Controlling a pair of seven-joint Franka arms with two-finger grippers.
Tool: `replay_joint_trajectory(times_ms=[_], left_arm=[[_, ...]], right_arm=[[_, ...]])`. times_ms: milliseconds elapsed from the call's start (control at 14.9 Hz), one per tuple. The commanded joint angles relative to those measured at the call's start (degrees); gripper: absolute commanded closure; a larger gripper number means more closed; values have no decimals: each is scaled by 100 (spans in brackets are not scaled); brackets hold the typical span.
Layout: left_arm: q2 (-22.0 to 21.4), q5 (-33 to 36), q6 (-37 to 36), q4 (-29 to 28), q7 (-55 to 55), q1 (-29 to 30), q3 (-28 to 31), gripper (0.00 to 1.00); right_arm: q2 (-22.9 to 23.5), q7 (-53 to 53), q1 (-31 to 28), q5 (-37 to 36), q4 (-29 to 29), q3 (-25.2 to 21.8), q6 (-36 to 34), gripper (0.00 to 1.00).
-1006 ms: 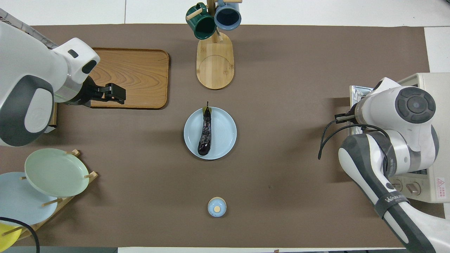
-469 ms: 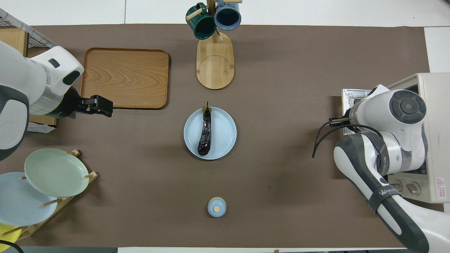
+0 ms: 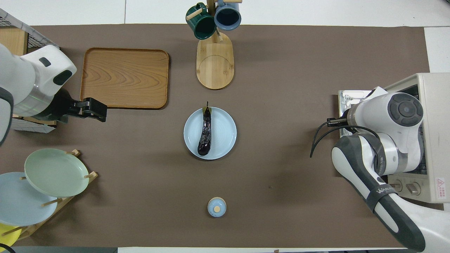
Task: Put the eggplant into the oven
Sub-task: 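Withdraw the left gripper while the right gripper pulls the oven door open, then move the right gripper over the eggplant on the blue plate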
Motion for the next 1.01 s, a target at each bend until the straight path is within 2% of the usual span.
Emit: replay_joint_trajectory(times_ms=[0, 201, 268, 402, 469, 671, 805, 939], left_arm=[[117, 172, -543, 420, 58, -11, 10, 0], [-84, 173, -702, 237, 93, 6, 1, 0], [-207, 173, -676, 70, 102, 15, 1, 0], [-401, 173, -597, -238, 85, 102, -16, 0], [-463, 129, -500, -370, 76, 172, -25, 0], [-551, 85, 167, -696, 93, 217, -25, 0], [-507, -72, 317, -609, 85, 278, -16, 0], [-481, -126, 257, -512, 102, 314, -8, 0]], right_arm=[[-109, 91, 121, 166, -256, 9, 325, 100], [-13, 309, 585, 533, 182, 35, 115, 100], [40, 719, 787, 683, 427, 35, -43, 78], [93, 1180, 981, 763, 710, 122, -18, 62], [215, 1285, 1278, 842, 1129, 315, -148, 69], [427, 1549, 1667, 834, 2150, 378, -1395, 64], [567, 1558, 1860, 764, 2590, 378, -1634, 64], [926, 1637, 2237, 746, 3309, 369, -2116, 64]])
